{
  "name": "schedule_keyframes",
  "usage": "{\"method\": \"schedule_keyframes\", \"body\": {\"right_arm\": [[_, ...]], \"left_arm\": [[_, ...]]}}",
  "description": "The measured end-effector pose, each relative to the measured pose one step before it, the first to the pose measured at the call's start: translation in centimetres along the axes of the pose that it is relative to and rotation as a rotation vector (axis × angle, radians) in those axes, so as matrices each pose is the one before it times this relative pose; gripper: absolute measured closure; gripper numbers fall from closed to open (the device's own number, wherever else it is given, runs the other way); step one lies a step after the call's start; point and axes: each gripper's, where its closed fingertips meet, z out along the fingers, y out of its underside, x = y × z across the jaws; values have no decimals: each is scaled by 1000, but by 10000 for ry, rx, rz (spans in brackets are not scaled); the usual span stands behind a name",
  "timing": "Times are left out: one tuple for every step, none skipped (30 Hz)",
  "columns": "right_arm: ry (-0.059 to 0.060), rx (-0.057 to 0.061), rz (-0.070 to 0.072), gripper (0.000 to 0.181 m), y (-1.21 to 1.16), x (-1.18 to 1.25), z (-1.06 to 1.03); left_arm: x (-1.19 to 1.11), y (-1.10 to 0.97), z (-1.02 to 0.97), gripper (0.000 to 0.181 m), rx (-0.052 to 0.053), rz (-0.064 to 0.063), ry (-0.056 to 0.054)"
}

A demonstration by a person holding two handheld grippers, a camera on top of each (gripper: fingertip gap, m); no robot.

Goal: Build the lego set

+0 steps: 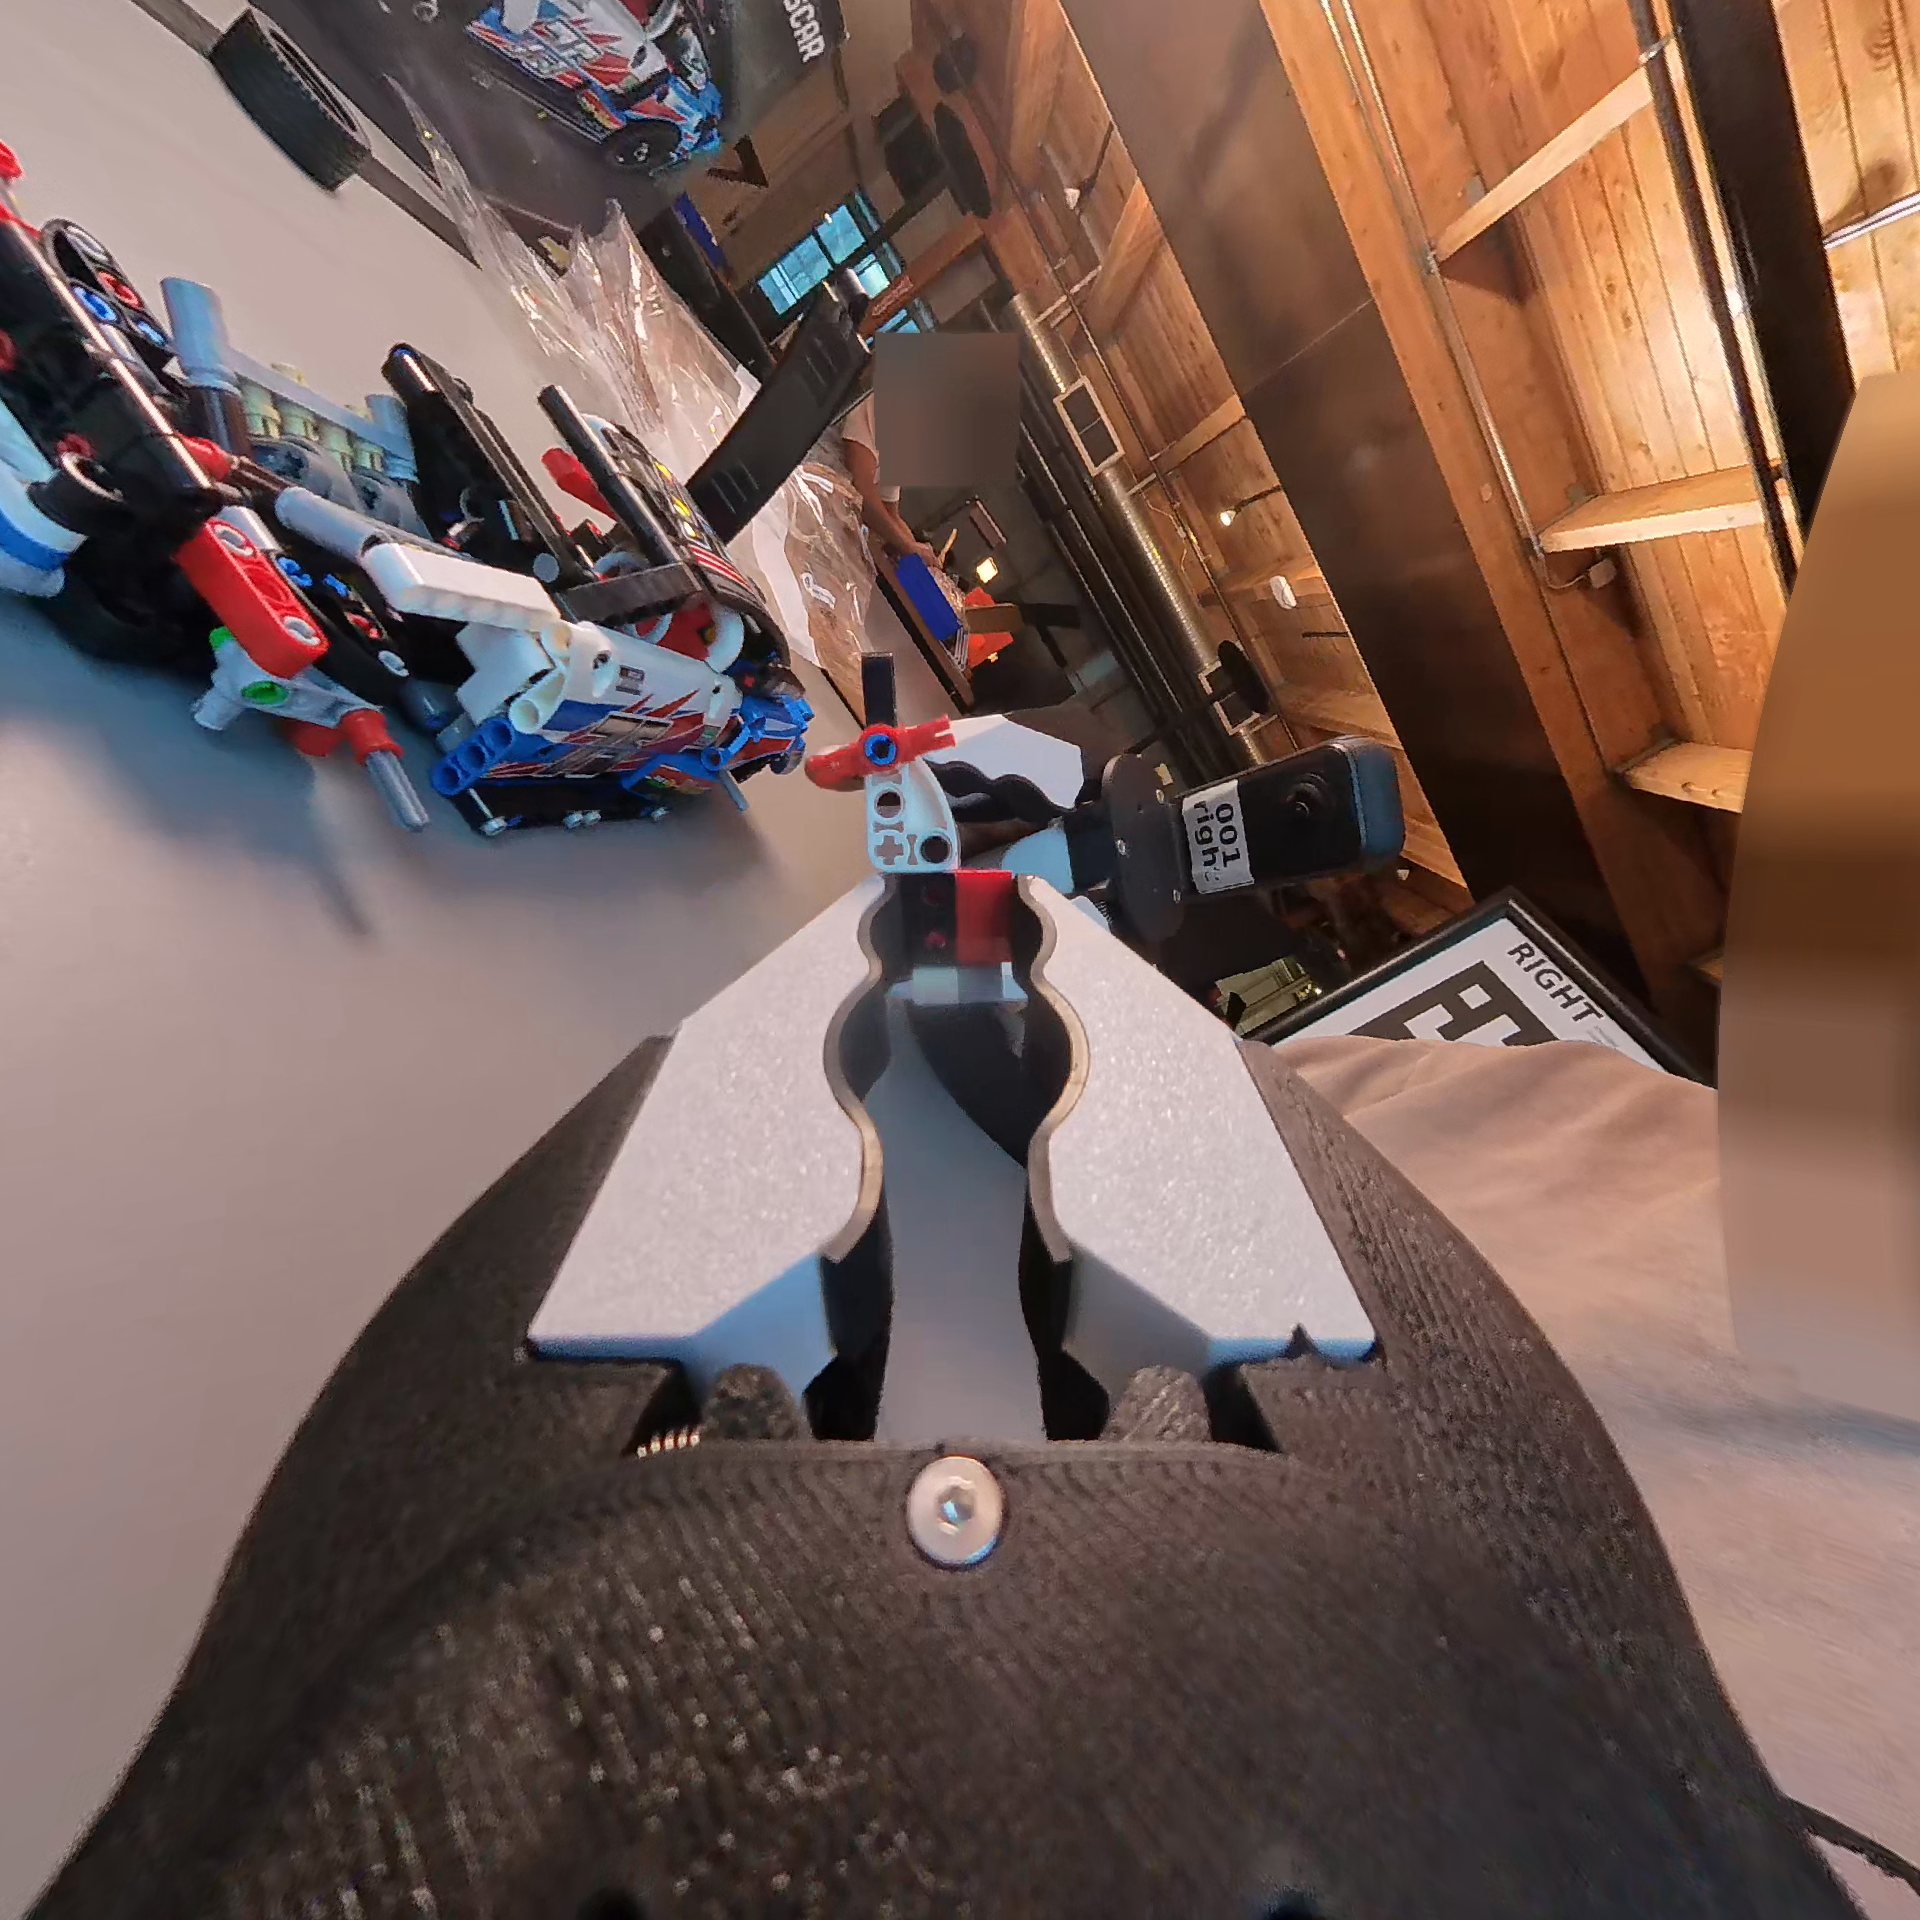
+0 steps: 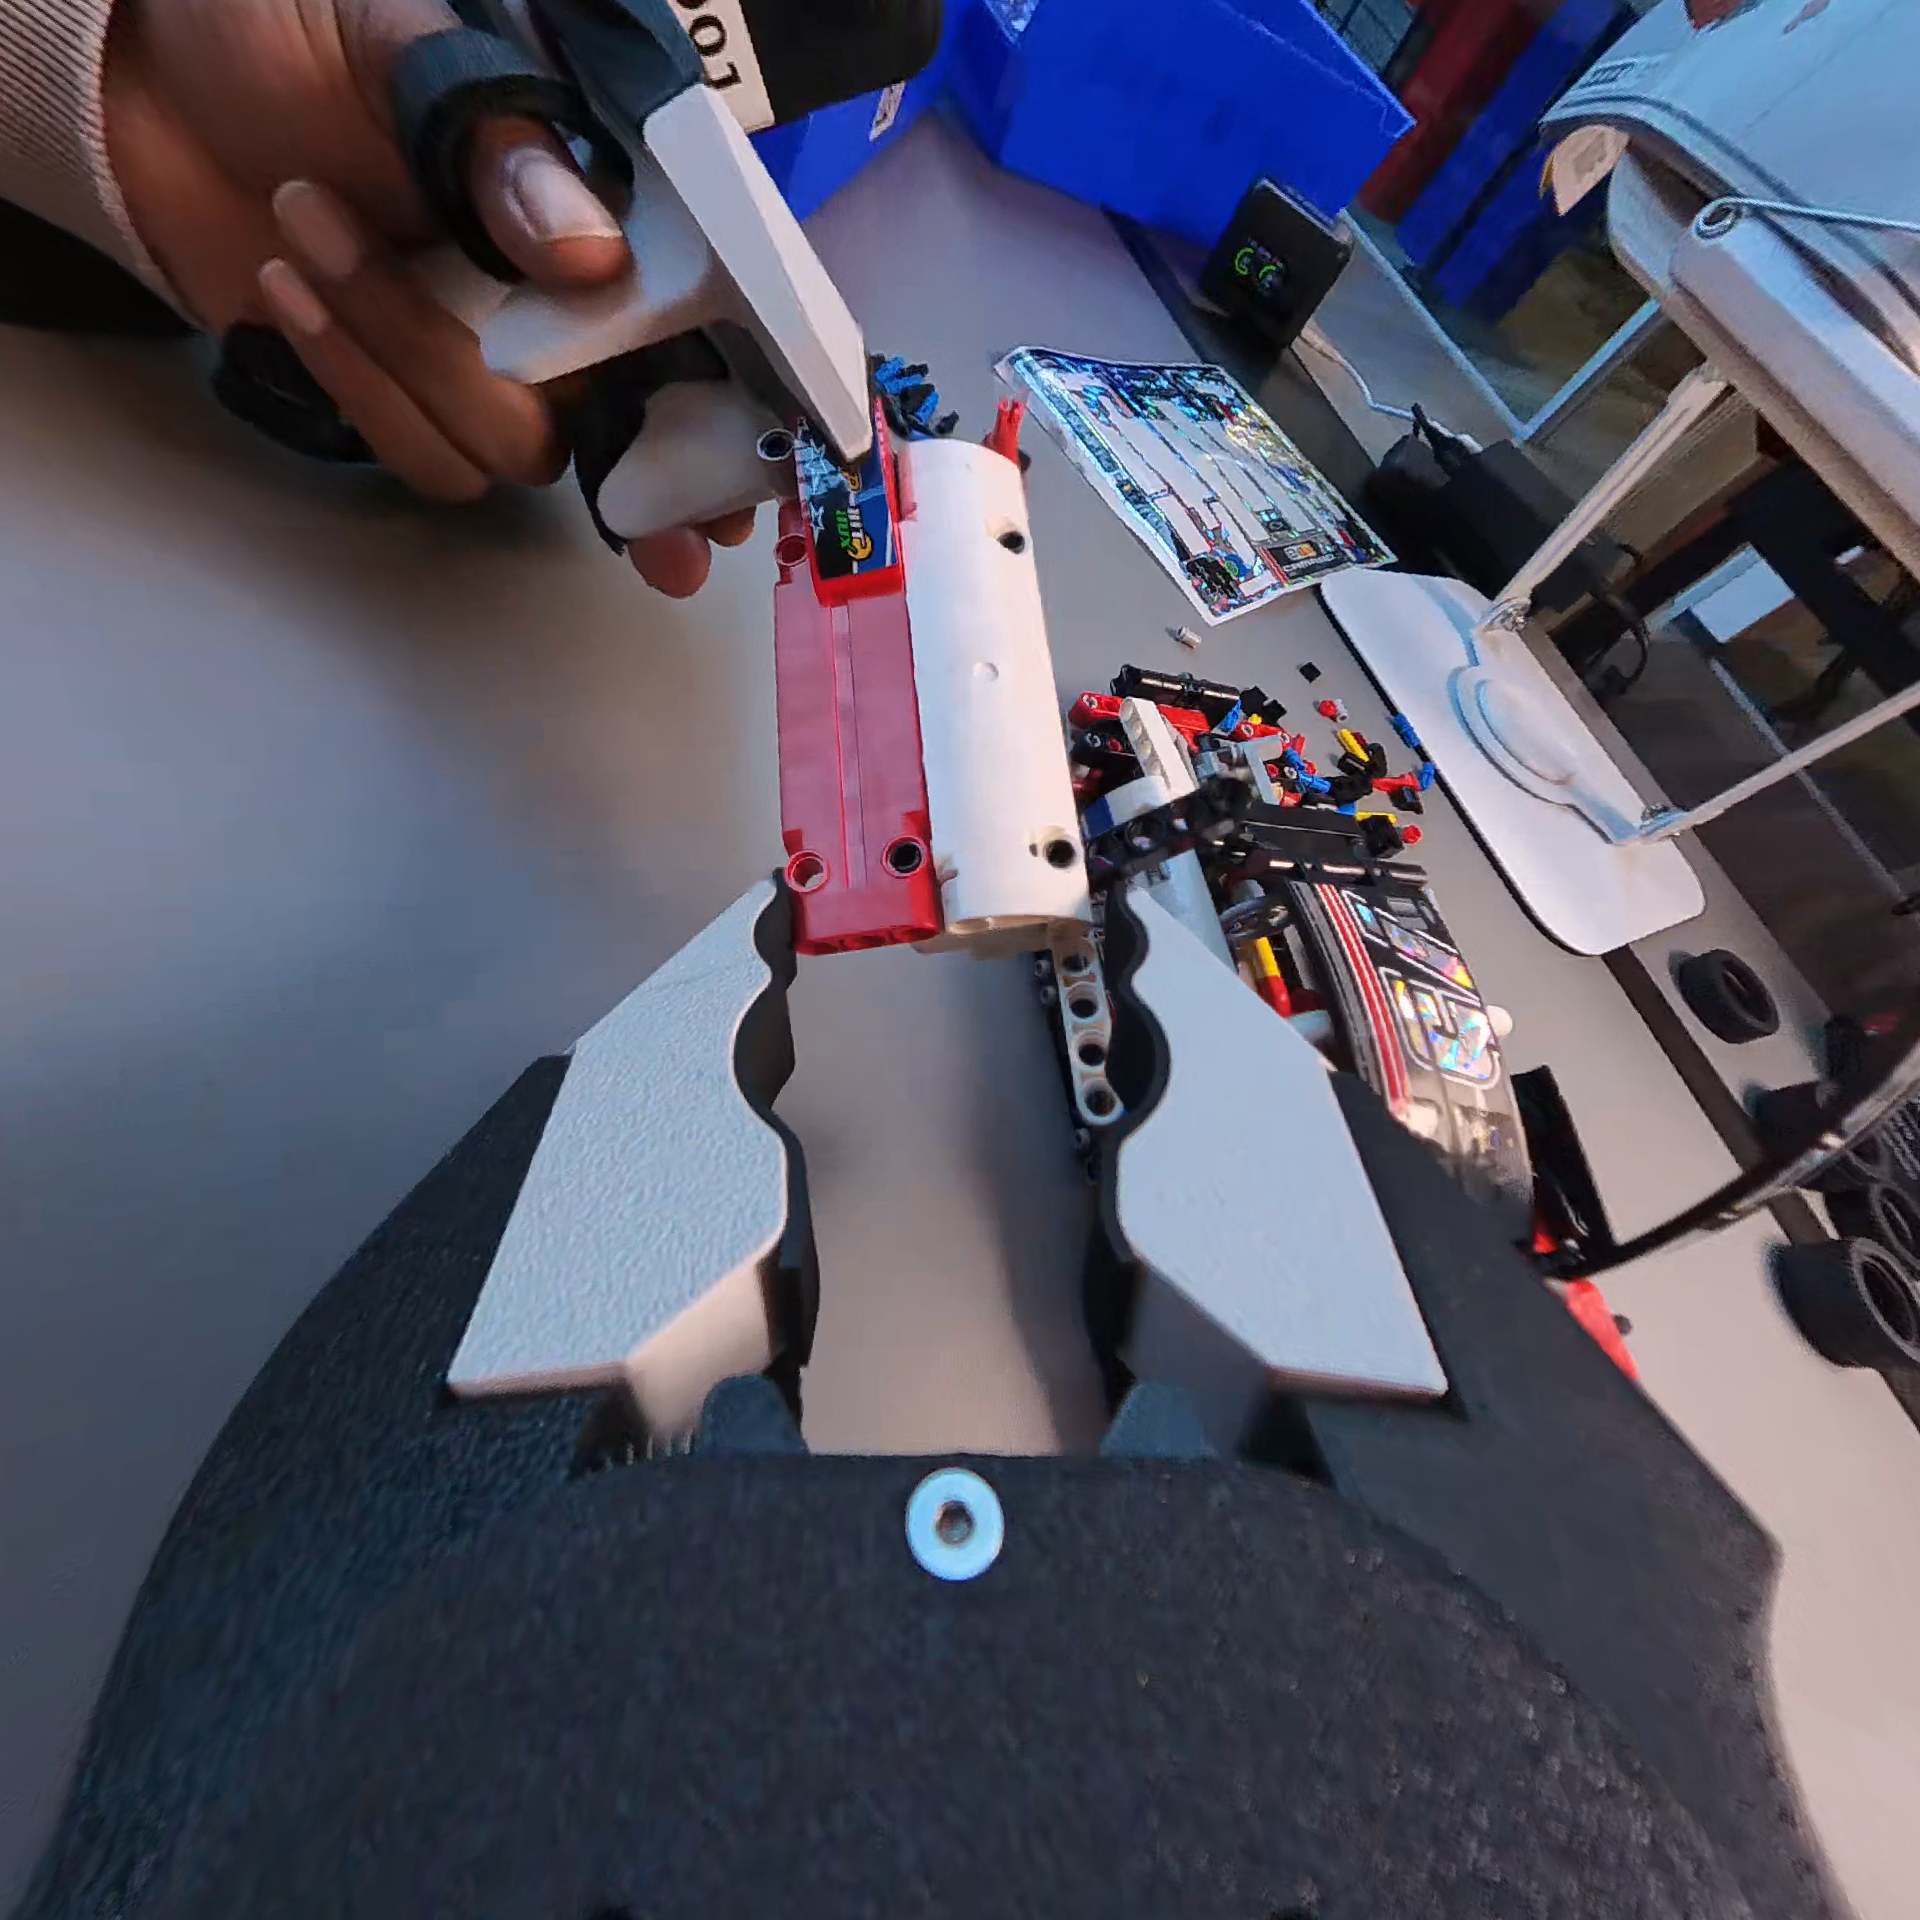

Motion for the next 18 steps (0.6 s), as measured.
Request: {"method": "schedule_keyframes", "body": {"right_arm": [[-14,-150,-28,125,263,-37,126],[-72,-106,-23,125,207,-85,63],[-106,-98,29,126,241,-70,50],[-138,-136,-17,126,328,-100,10],[-93,-192,-115,127,462,-40,-14],[-115,-289,-103,126,644,-80,-21],[-264,-282,17,127,628,-316,-10],[-464,-230,79,127,494,-674,-5],[-275,-144,61,128,298,-433,19],[-327,-145,-21,128,220,-583,22],[-276,-161,-84,128,159,-584,52],[-260,-45,-125,129,-57,-627,93],[-278,33,-65,129,-244,-669,104],[-300,26,-27,129,-313,-710,115],[-310,-27,-66,129,-287,-774,166],[-233,-94,-111,129,-207,-693,251],[-96,-149,-145,129,-131,-526,322],[-61,-198,-159,129,-47,-460,342]], "left_arm": [[-208,47,-3,164,-13,-6,-122],[-195,111,8,164,-76,13,-121],[-161,167,58,164,-126,93,-139],[-201,289,90,163,-243,180,-202],[-403,379,62,162,-353,341,-375],[-443,242,-13,155,-316,485,-442],[-393,152,-78,145,-282,428,-424],[-327,93,-147,136,-246,393,-394],[-344,98,-154,129,-241,462,-403],[-494,4,-189,123,-165,494,-500],[-431,-85,-210,120,-99,525,-456],[-304,-117,-188,119,-77,502,-342],[-304,-137,-164,118,-33,422,-305],[-155,-135,-123,118,17,337,-191],[12,-55,-26,118,19,198,-48],[158,75,66,118,-21,59,67],[224,143,140,118,-48,8,129],[160,140,163,118,-38,12,78]]}}
